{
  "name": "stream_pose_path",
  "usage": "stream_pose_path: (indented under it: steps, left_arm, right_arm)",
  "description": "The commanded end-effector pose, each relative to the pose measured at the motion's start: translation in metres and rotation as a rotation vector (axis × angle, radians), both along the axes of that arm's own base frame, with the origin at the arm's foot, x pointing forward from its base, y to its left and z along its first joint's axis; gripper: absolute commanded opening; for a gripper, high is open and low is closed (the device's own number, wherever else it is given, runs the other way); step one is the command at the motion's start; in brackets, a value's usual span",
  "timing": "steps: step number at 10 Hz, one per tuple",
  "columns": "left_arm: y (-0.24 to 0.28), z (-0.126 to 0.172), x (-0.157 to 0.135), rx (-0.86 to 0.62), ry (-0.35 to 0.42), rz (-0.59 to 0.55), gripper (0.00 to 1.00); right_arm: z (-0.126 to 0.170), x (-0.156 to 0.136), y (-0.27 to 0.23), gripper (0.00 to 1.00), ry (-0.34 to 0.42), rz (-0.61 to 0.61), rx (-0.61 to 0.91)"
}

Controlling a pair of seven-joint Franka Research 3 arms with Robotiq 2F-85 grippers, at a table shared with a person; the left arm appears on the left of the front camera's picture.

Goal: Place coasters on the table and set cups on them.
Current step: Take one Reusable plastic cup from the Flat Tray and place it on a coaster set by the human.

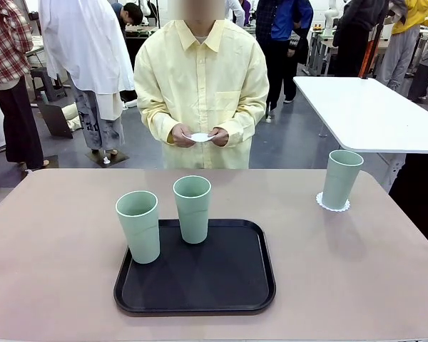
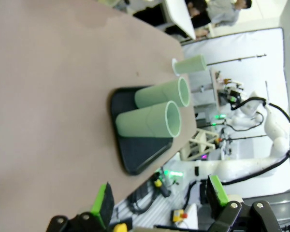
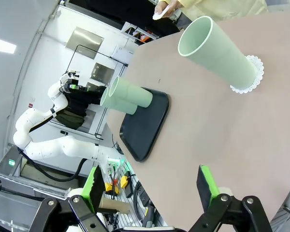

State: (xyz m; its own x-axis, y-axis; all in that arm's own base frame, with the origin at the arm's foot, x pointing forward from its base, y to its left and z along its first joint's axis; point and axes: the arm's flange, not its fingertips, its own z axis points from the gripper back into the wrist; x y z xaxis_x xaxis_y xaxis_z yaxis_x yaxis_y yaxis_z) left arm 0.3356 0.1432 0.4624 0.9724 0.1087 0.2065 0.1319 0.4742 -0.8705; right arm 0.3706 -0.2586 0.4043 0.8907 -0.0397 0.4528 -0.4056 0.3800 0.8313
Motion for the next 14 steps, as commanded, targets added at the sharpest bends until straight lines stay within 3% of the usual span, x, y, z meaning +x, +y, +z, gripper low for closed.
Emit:
stream_pose_path:
  steps: [1,14]
  left_arm:
    - [0.0009,0.0007,0.0001,-0.016,-0.022,-0.003,1.00]
    - [0.0009,0.0007,0.0001,-0.016,-0.022,-0.003,1.00]
  right_arm:
    - [0.0010,-0.0032,0.0017,1.00,0.000,-0.003,-0.002]
    - [0.0010,-0.0032,0.0017,1.00,0.000,-0.003,-0.002]
